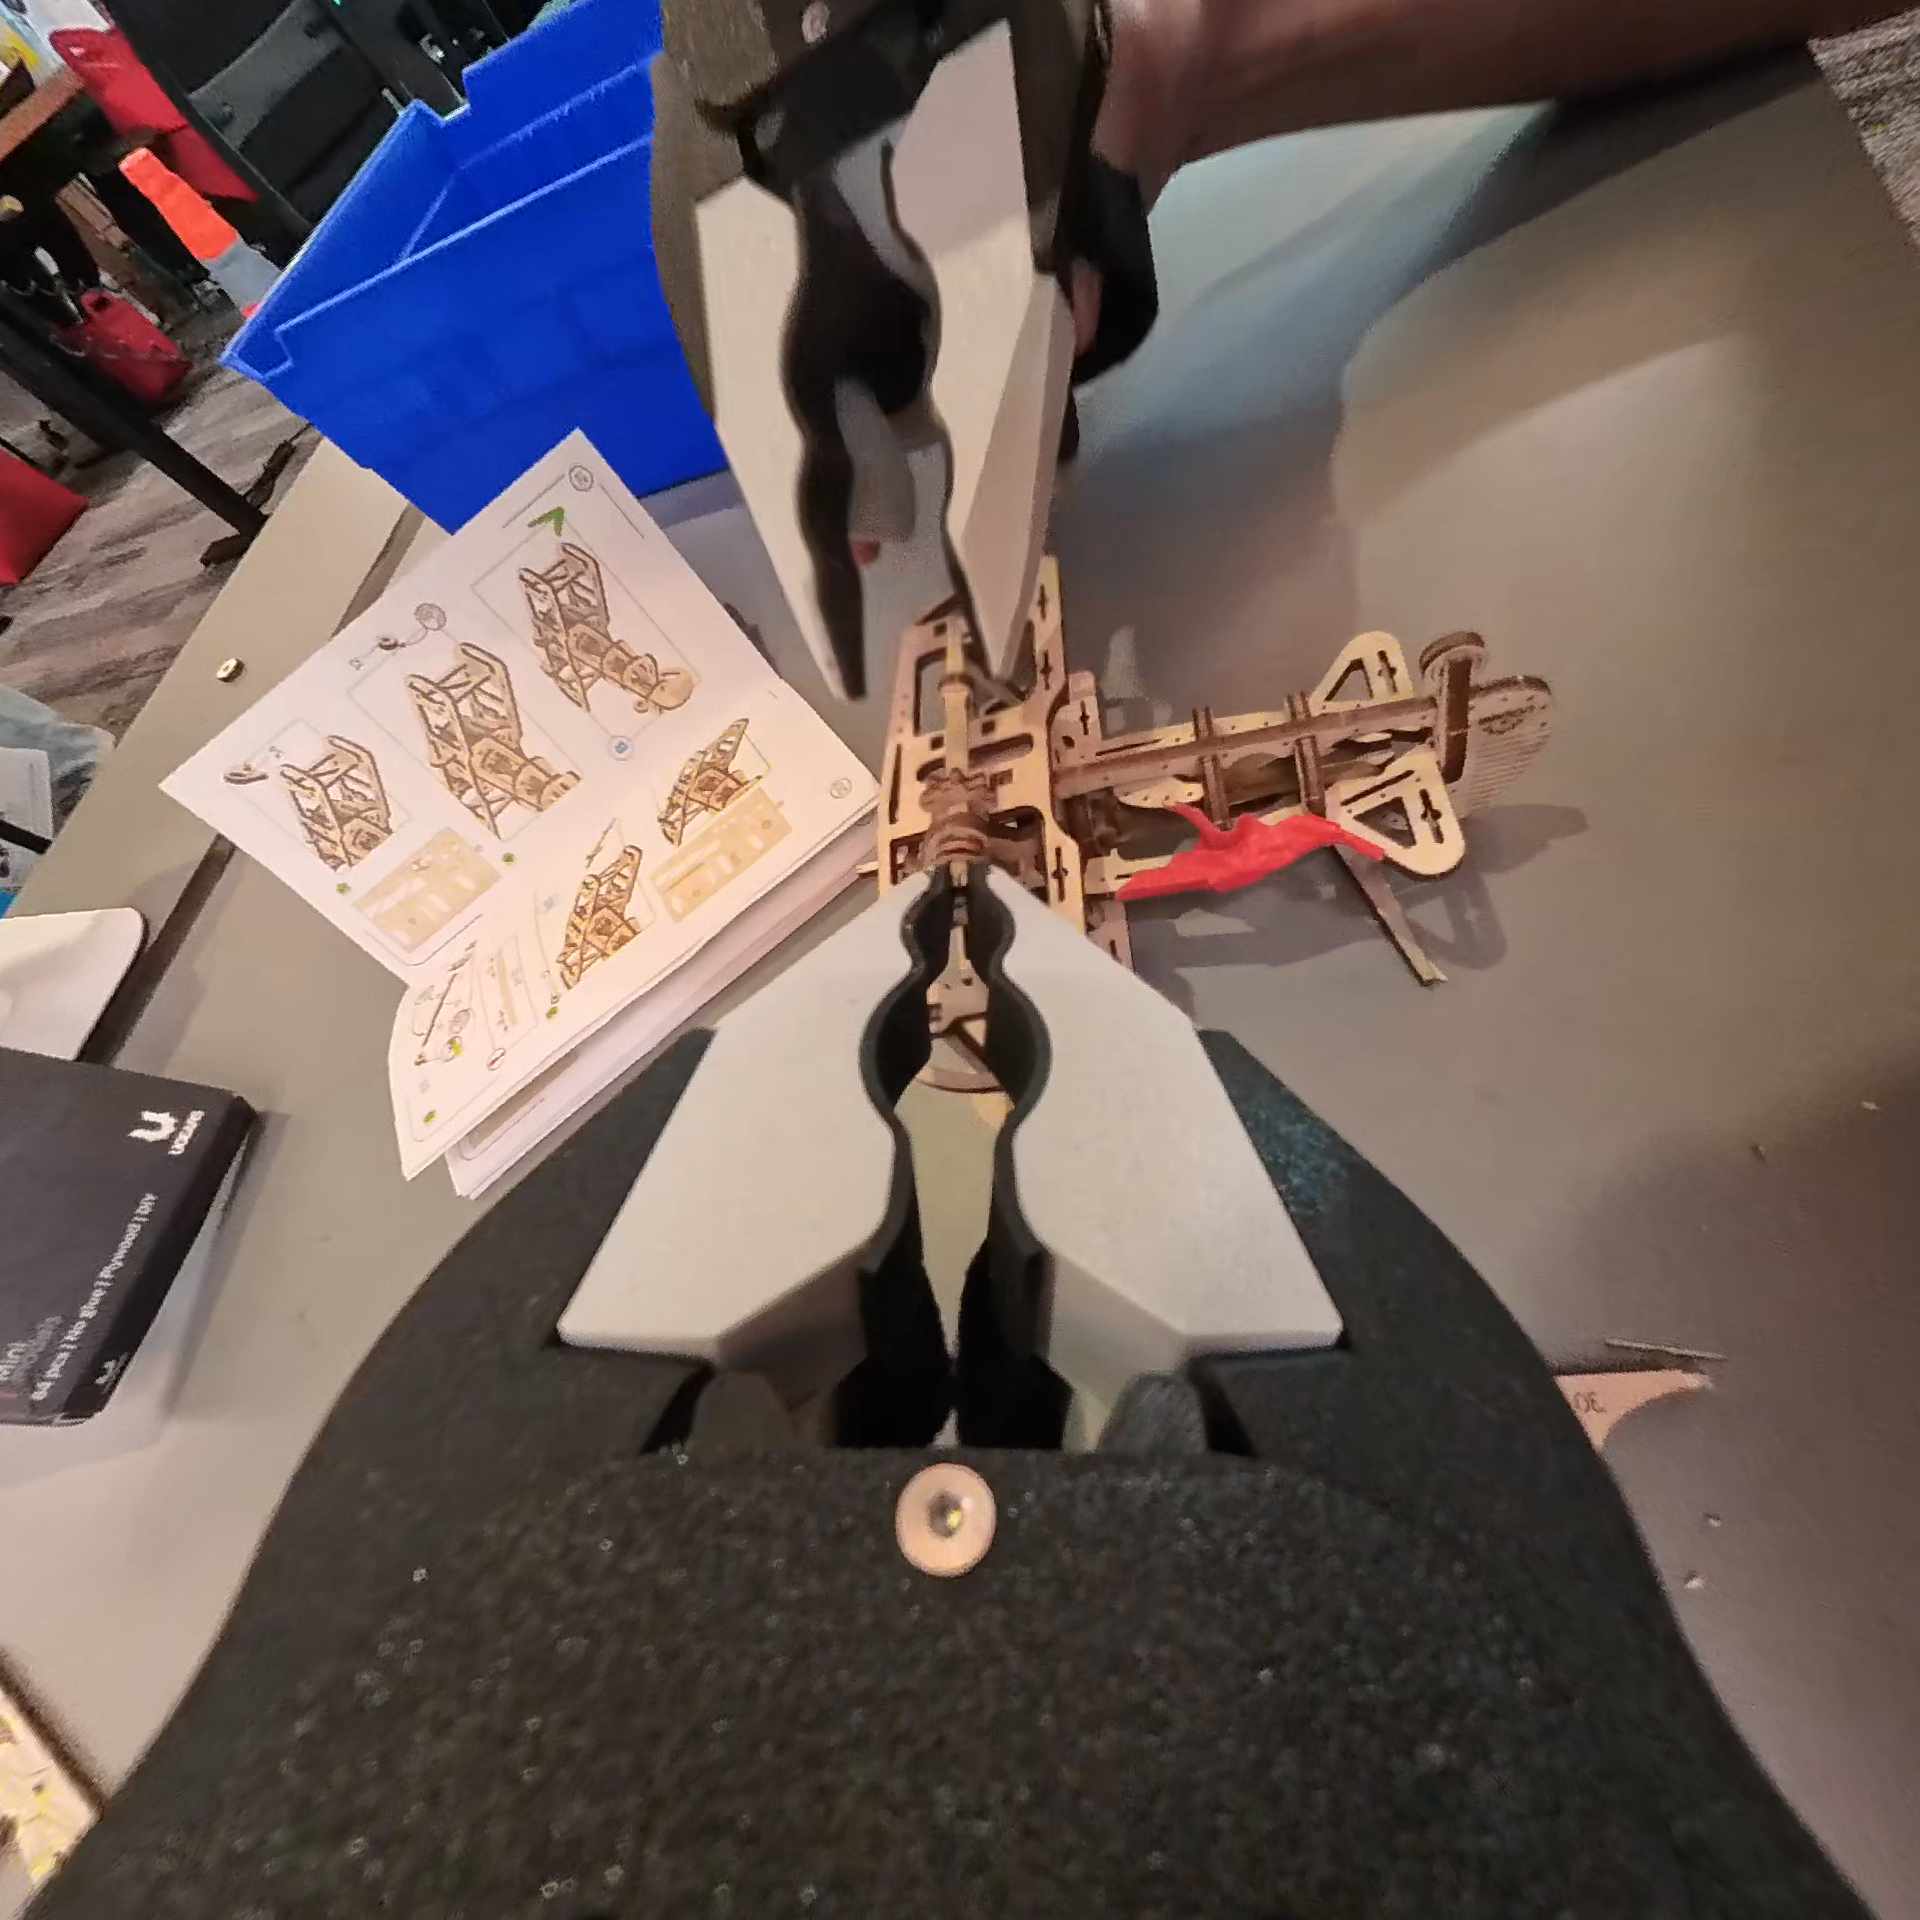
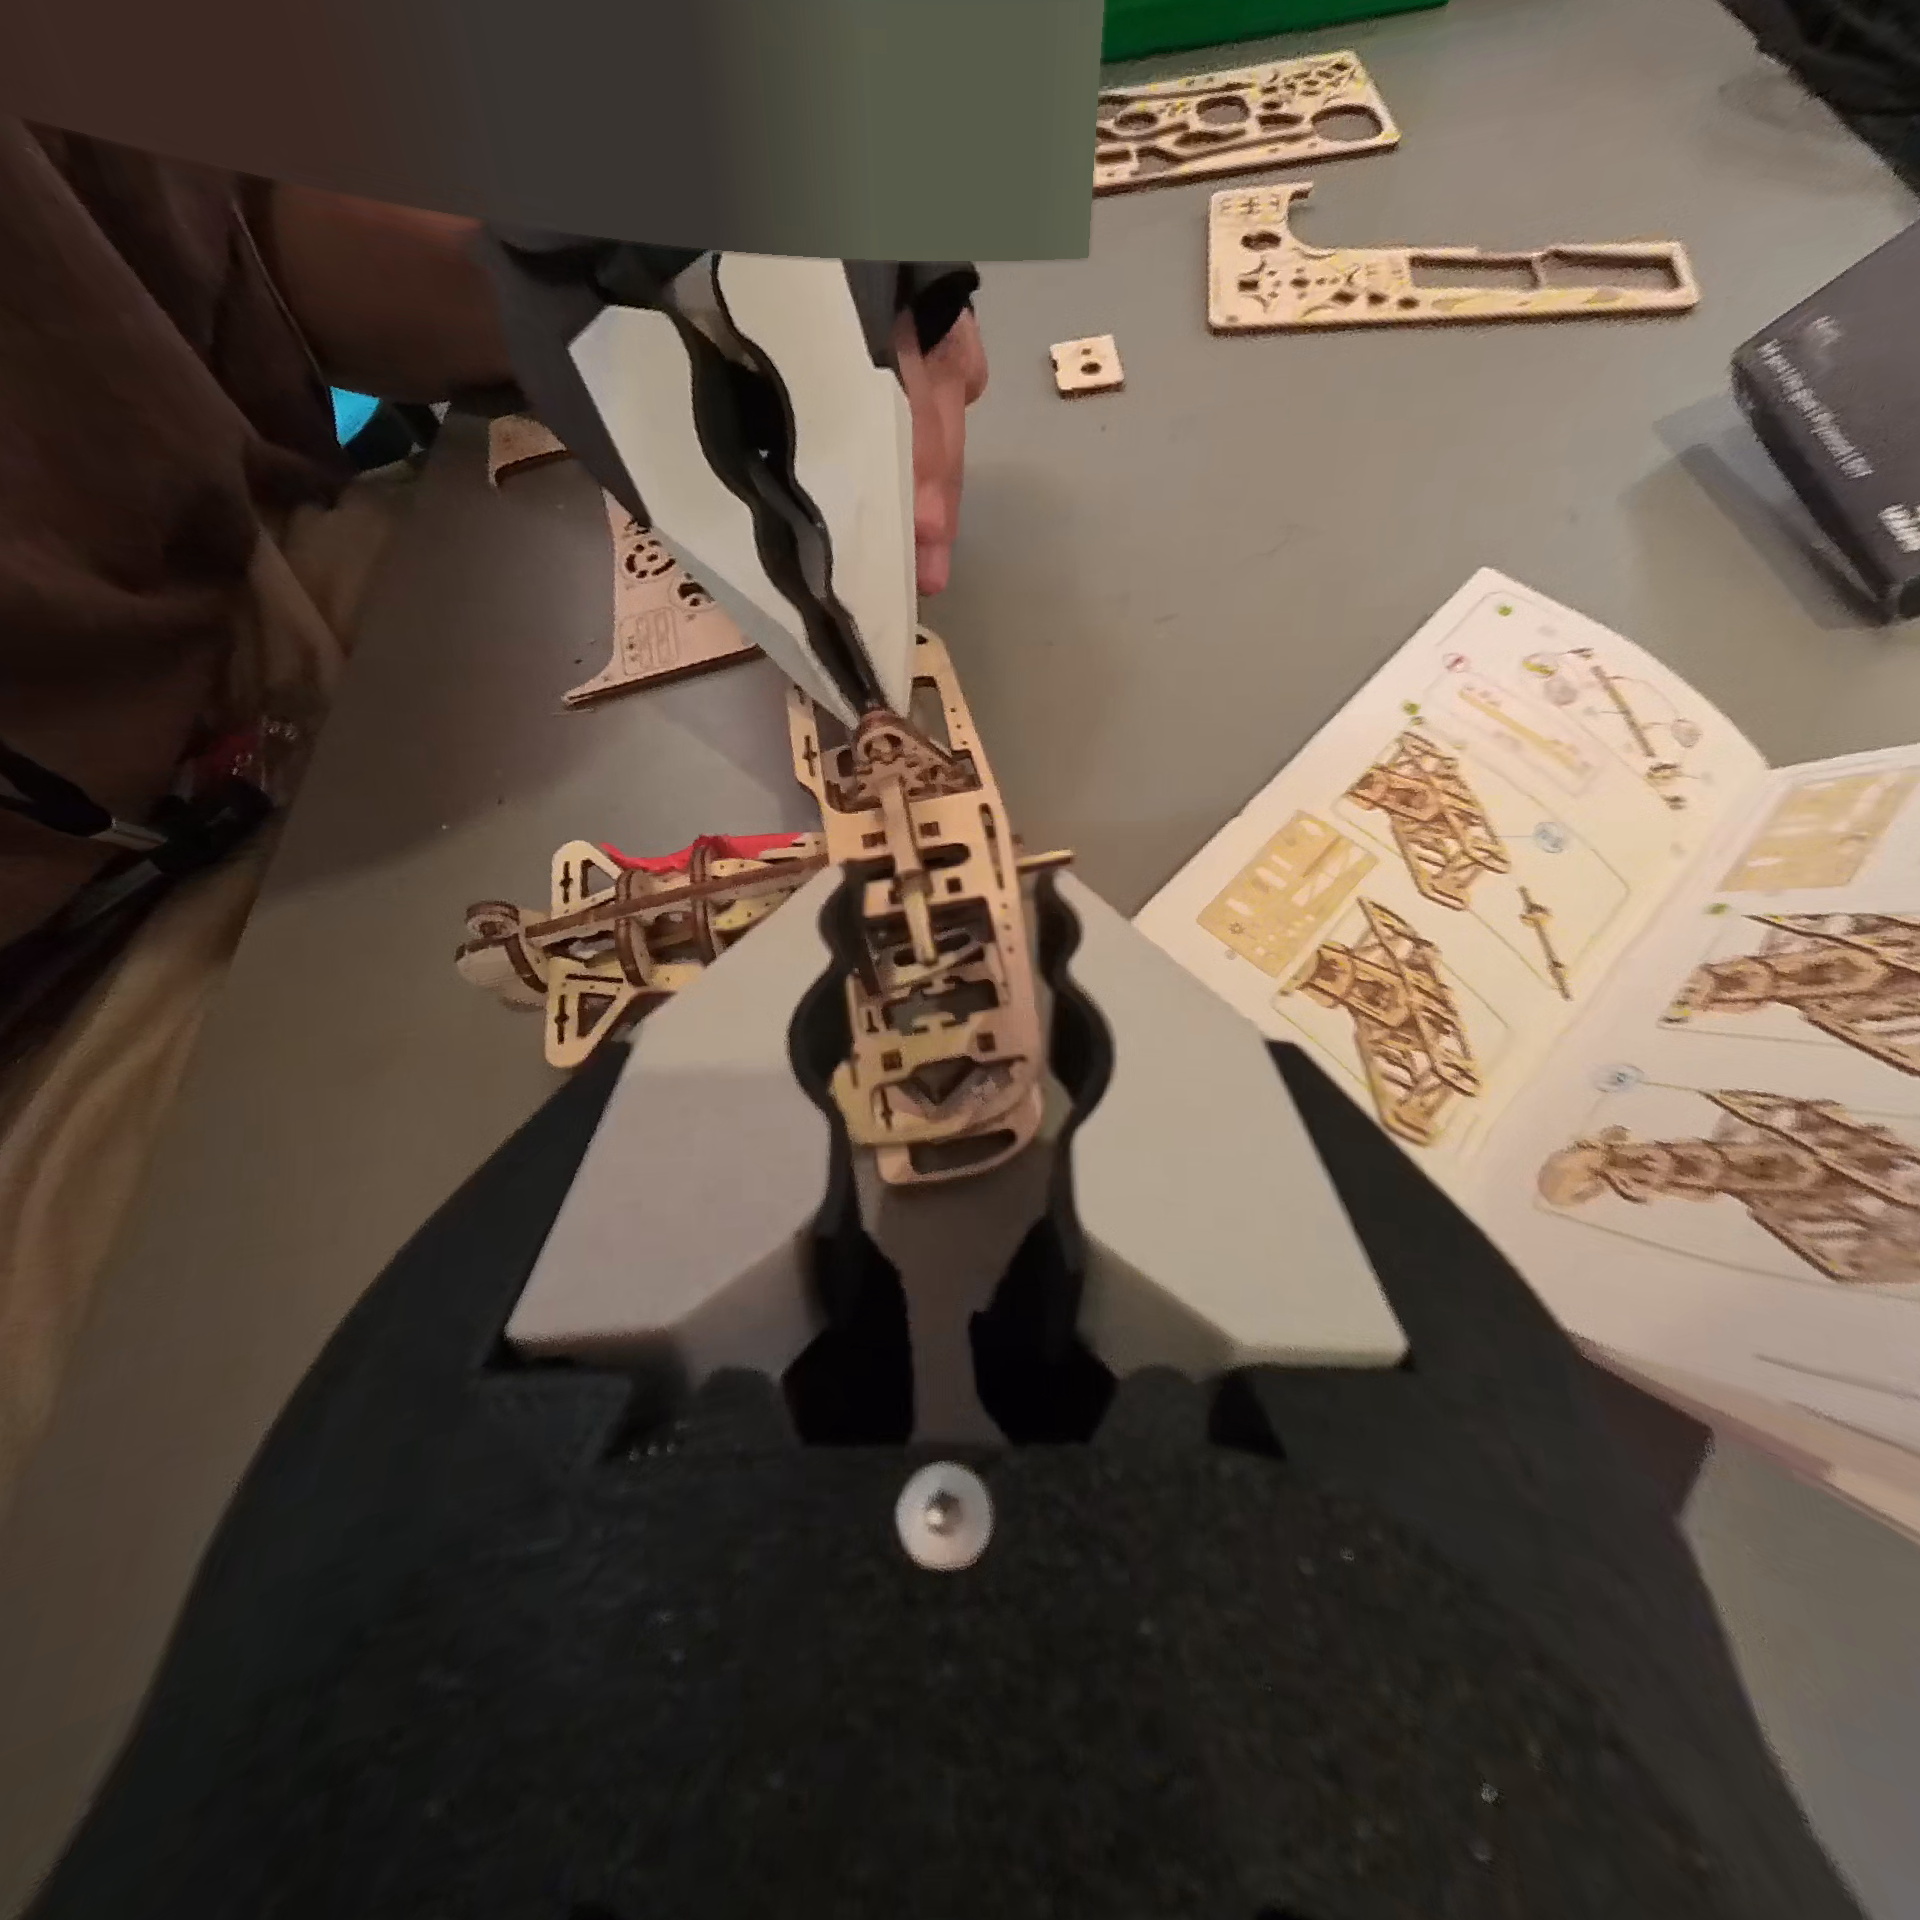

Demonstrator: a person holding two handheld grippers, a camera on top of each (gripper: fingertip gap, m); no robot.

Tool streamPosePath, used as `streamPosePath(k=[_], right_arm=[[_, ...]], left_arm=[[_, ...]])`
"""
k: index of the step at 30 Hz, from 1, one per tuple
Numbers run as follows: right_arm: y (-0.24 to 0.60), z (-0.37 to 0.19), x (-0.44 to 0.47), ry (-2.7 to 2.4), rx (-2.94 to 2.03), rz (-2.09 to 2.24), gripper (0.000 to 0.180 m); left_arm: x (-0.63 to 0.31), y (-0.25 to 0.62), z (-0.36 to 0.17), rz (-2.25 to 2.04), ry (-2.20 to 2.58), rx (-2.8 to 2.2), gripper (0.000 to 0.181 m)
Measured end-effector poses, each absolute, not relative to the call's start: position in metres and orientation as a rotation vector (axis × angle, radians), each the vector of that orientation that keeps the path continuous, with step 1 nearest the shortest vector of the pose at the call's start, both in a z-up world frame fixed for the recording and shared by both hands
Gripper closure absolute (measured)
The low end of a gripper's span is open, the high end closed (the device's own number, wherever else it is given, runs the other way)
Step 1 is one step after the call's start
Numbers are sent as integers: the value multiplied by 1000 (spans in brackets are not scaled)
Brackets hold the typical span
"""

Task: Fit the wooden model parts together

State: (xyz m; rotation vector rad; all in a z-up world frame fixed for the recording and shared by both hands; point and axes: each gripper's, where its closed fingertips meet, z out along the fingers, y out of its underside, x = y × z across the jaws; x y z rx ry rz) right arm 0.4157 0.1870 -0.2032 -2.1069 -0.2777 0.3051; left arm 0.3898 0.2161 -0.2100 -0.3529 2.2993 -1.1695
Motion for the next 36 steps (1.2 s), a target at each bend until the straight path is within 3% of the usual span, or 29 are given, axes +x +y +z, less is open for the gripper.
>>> streamPosePath(k=[3, 5, 9, 13, 36], right_arm=[[181, -208, 425, -260, -2142, 294, 118], [182, -220, 420, -263, -2179, 339, 113], [187, -222, 406, -284, -2163, 418, 131], [189, -223, 405, -301, -2170, 364, 137], [191, -223, 405, -288, -2174, 371, 138]], left_arm=[[391, 216, -209, -1173, 2297, -364, 181], [390, 214, -210, -1175, 2303, -361, 181], [391, 214, -210, -1162, 2304, -362, 181], [390, 213, -210, -1163, 2330, -360, 181], [392, 216, -212, -1090, 2401, -344, 181]])
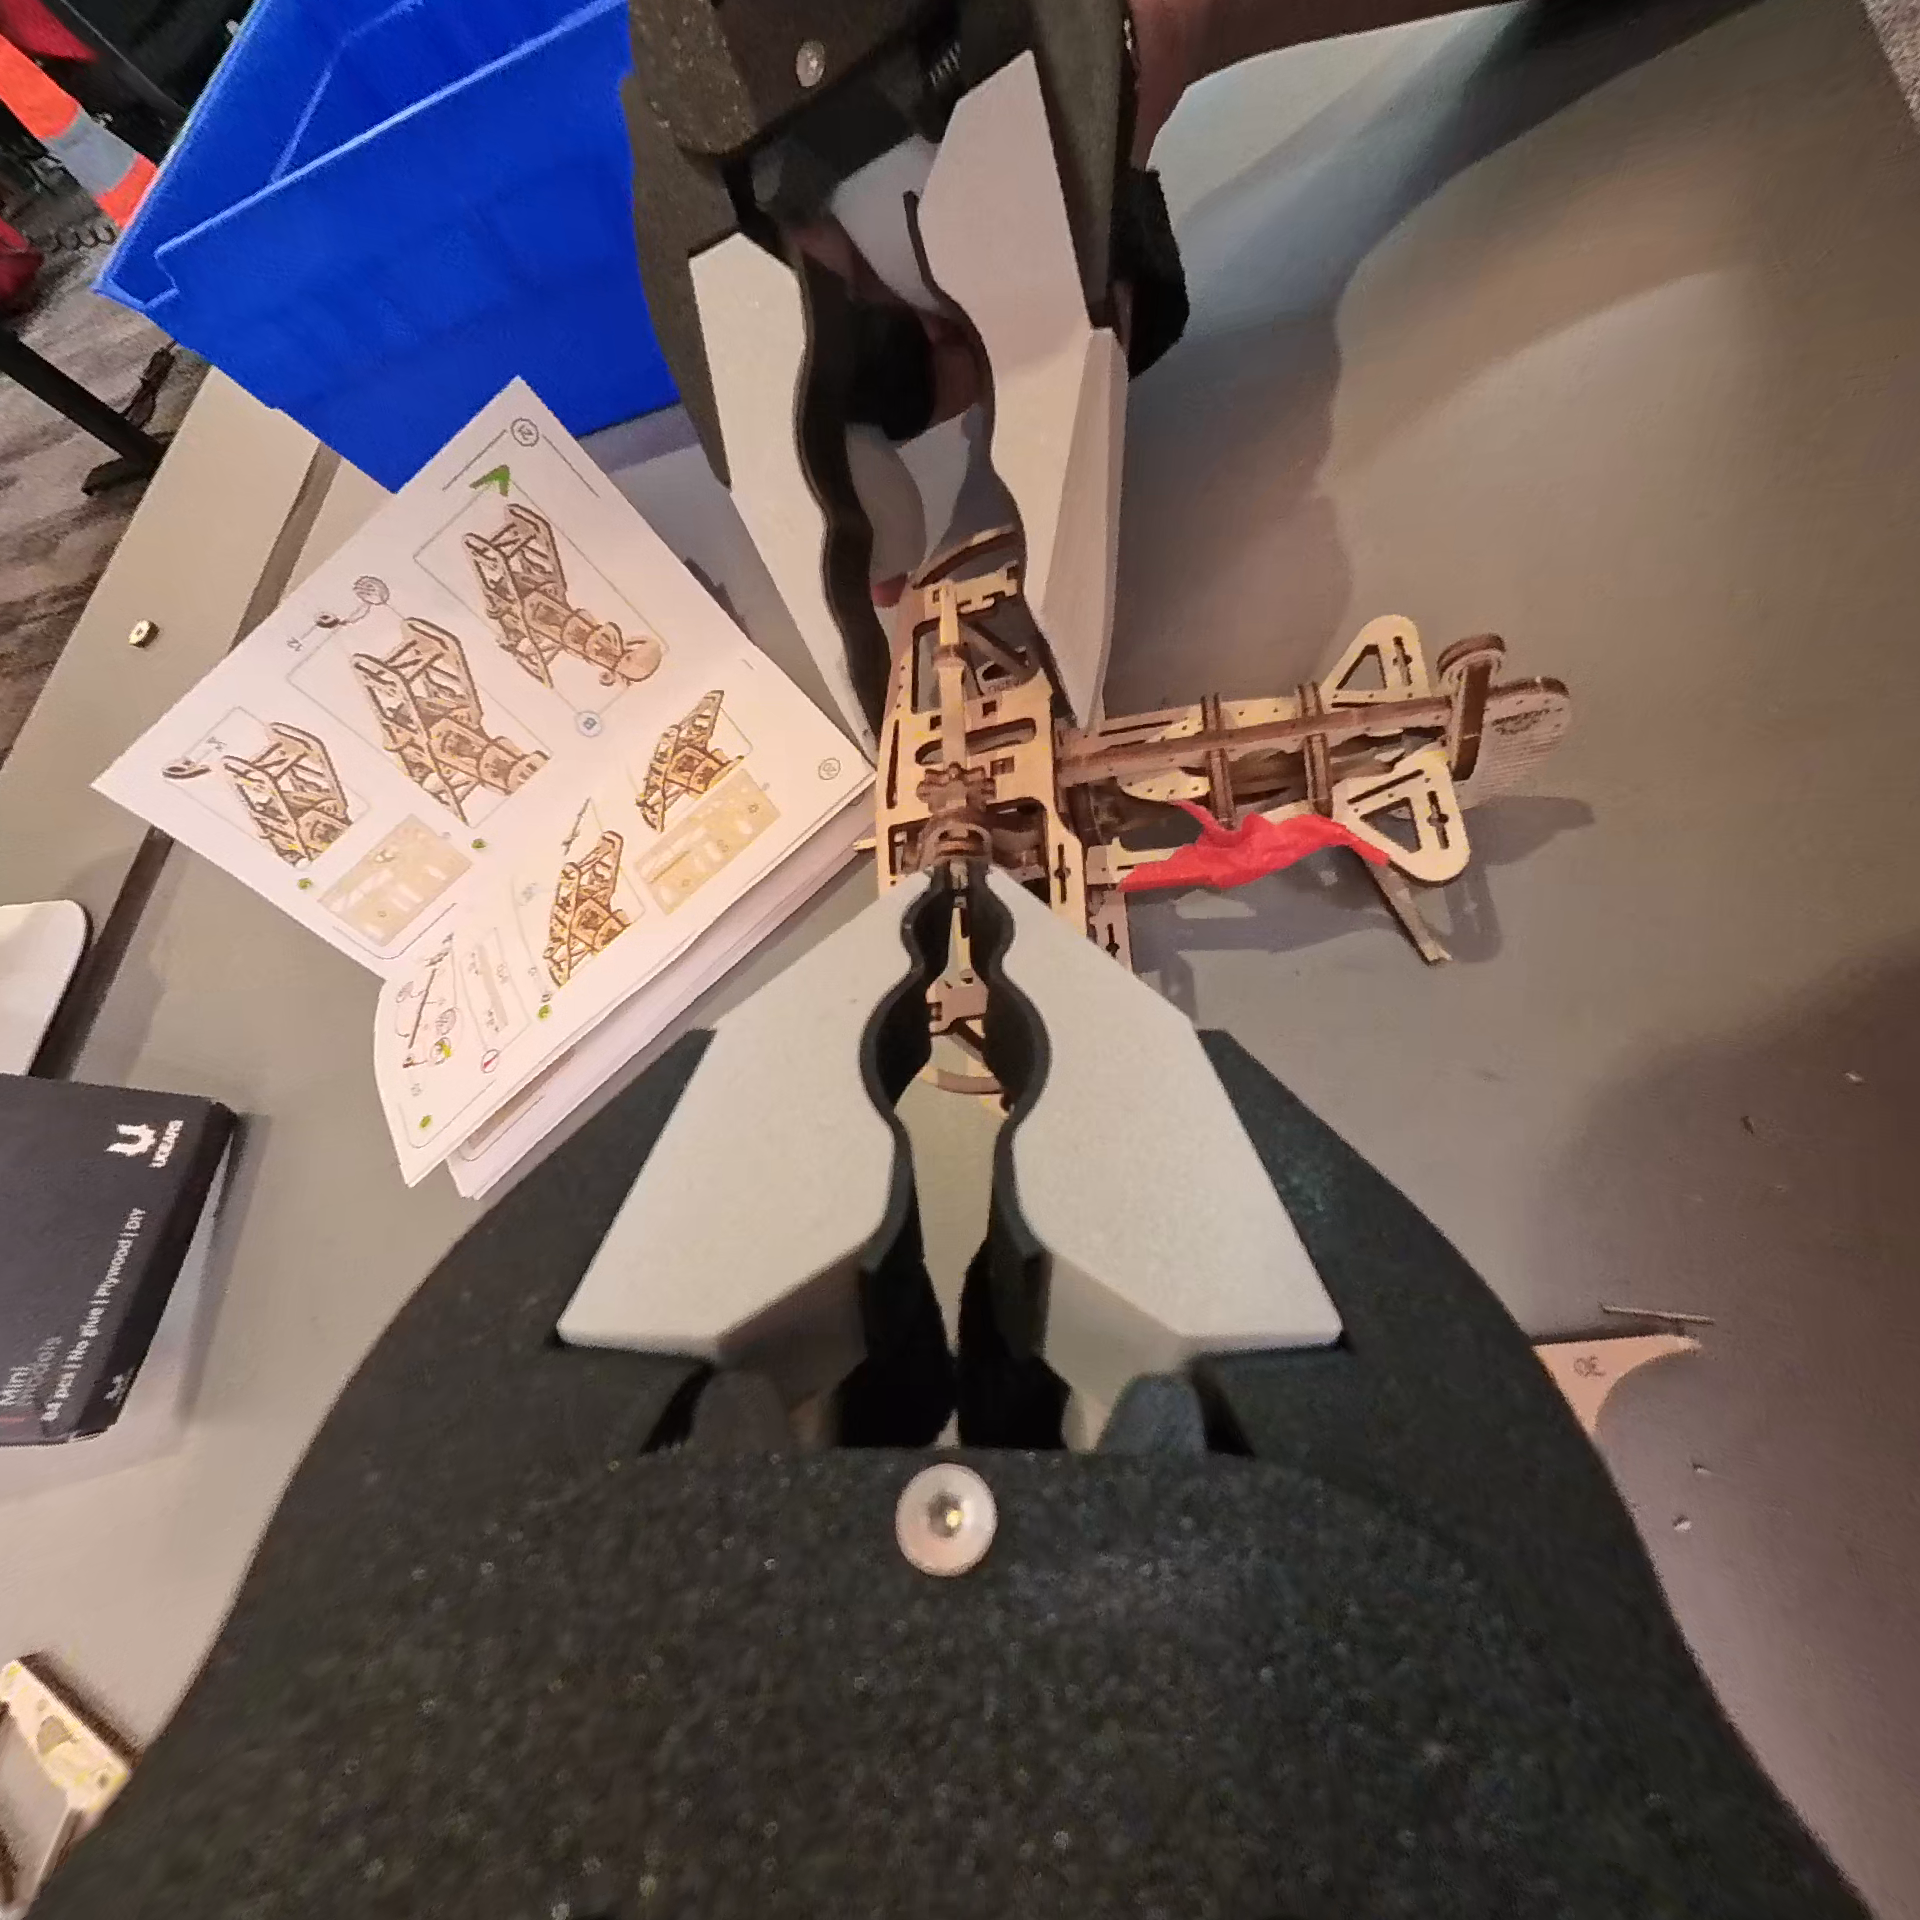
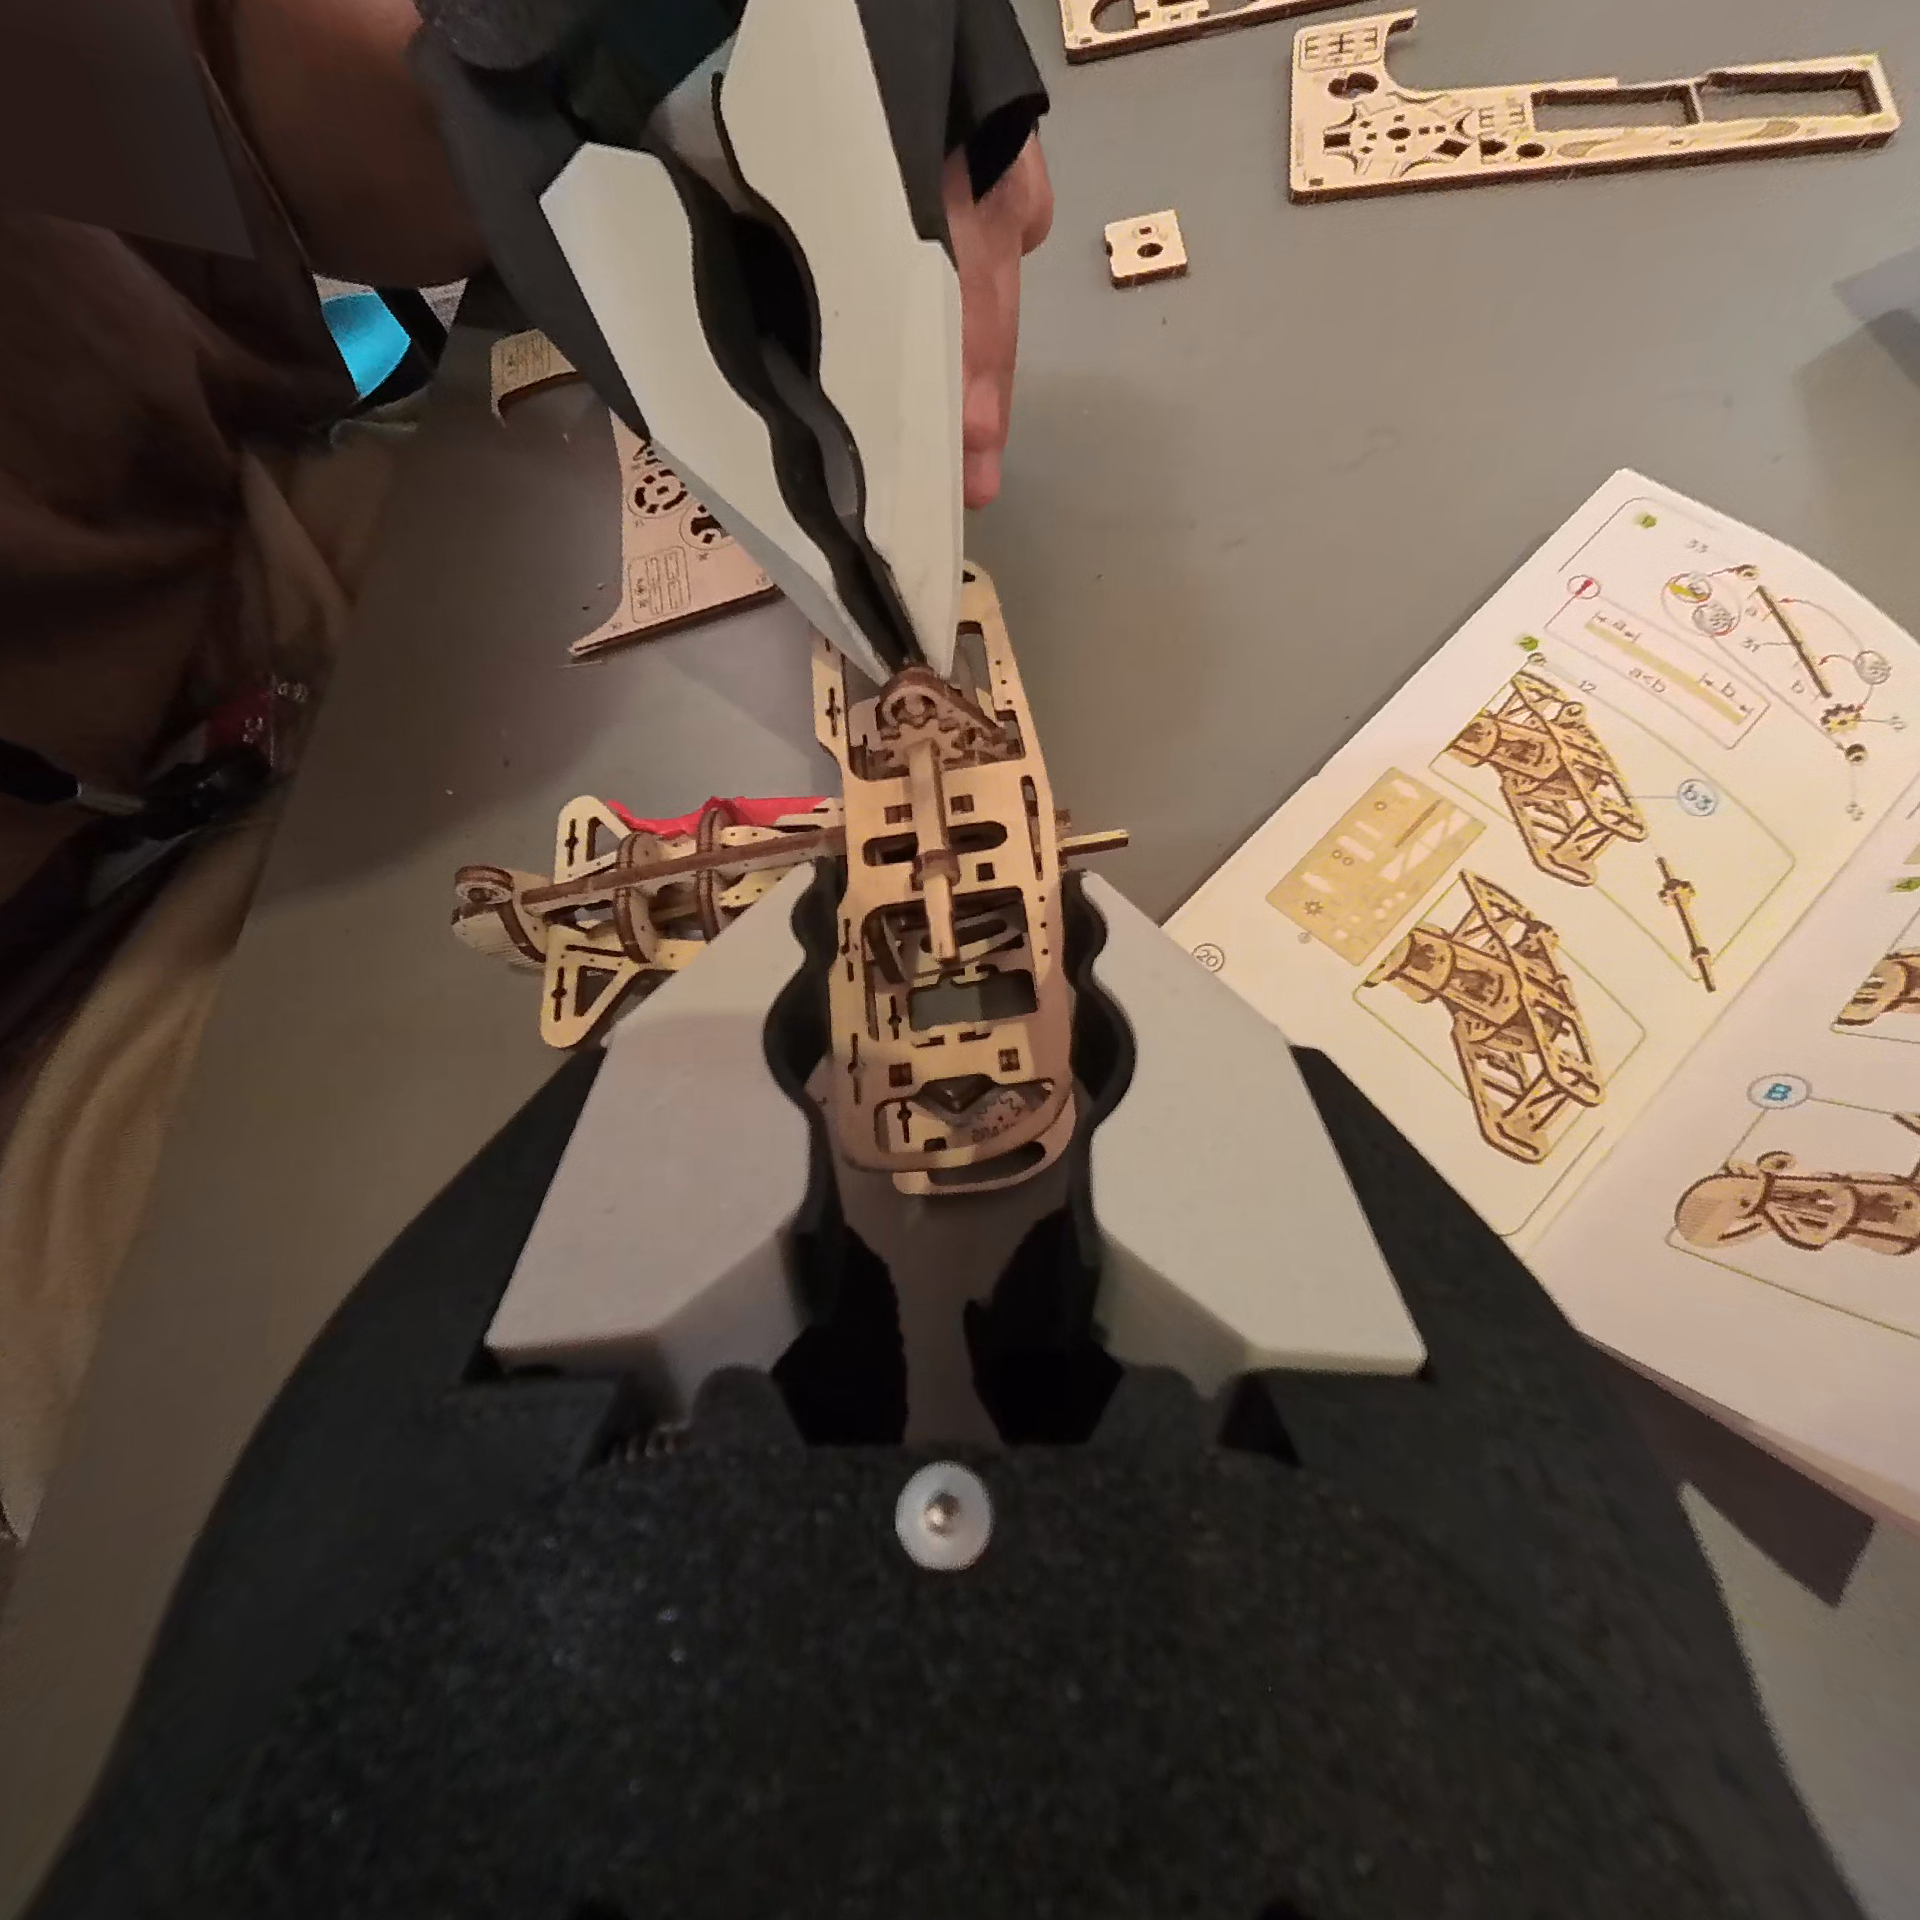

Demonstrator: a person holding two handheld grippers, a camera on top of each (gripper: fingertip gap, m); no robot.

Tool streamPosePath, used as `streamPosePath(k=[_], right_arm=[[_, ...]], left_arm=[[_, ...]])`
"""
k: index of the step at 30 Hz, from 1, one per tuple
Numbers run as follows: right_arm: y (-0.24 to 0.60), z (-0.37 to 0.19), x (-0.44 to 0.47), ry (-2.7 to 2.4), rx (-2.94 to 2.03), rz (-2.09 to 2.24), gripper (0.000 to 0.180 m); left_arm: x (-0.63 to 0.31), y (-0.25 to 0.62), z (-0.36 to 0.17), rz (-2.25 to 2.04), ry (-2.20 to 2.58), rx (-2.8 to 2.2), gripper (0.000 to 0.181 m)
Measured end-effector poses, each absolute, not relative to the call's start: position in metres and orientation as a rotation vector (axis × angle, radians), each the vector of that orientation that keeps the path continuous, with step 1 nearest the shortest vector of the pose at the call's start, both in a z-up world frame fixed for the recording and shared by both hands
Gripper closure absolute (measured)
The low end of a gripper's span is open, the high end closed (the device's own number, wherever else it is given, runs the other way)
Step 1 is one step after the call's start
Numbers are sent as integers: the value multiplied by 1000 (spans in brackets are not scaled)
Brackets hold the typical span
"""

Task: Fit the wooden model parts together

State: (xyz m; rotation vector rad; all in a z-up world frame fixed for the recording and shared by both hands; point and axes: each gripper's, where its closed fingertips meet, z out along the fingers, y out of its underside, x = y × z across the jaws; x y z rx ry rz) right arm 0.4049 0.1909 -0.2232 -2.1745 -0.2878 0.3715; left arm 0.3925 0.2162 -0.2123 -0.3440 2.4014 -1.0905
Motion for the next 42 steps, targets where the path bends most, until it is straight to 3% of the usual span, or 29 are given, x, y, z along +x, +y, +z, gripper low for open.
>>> streamPosePath(k=[38, 40, 42], right_arm=[[190, -207, 412, -268, -2111, 339, 138], [188, -193, 414, -275, -2053, 326, 154], [187, -196, 407, -331, -2071, 301, 156]], left_arm=[[392, 214, -212, -950, 2500, -278, 180], [391, 212, -212, -958, 2500, -266, 180], [392, 211, -212, -958, 2500, -264, 180]])
